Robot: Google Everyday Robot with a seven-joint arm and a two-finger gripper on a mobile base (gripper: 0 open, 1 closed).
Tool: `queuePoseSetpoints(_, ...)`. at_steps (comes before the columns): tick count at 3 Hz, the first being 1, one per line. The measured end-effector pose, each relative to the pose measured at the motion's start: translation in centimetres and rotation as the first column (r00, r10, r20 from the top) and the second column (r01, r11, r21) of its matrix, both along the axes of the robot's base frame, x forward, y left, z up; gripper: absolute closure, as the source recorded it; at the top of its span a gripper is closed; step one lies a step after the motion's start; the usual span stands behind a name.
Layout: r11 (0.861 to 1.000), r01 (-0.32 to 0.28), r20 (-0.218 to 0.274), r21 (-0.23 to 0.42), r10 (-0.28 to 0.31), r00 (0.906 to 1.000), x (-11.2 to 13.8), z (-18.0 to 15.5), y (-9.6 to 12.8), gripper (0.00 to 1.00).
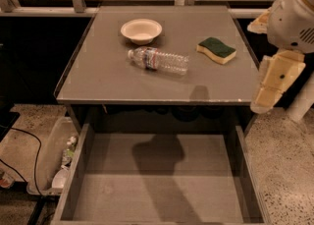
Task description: Place water bottle into top drawer
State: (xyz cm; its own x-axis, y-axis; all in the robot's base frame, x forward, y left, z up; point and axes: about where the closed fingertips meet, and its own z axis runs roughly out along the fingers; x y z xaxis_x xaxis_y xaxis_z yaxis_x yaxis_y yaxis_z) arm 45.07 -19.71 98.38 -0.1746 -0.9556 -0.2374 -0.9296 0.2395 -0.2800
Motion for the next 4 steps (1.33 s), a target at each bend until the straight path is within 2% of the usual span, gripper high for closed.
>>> queuePoseSetpoints(1, 0.997, -0.049, 0.047, 0.055, 0.046, 0.9978, 2.2, 0.1, 2.1, 0.0)
queuePoseSetpoints(2, 0.985, -0.091, 0.096, 0.144, 0.078, 0.9923, 4.8, -0.2, 3.7, 0.0)
queuePoseSetpoints(3, 0.973, -0.101, 0.127, 0.208, 0.075, 0.9891, 8.8, -1.4, 5.6, 0.0)
queuePoseSetpoints(4, 0.971, -0.104, 0.136, 0.216, 0.076, 0.9878, 10.0, -2.1, 6.5, 0.0)
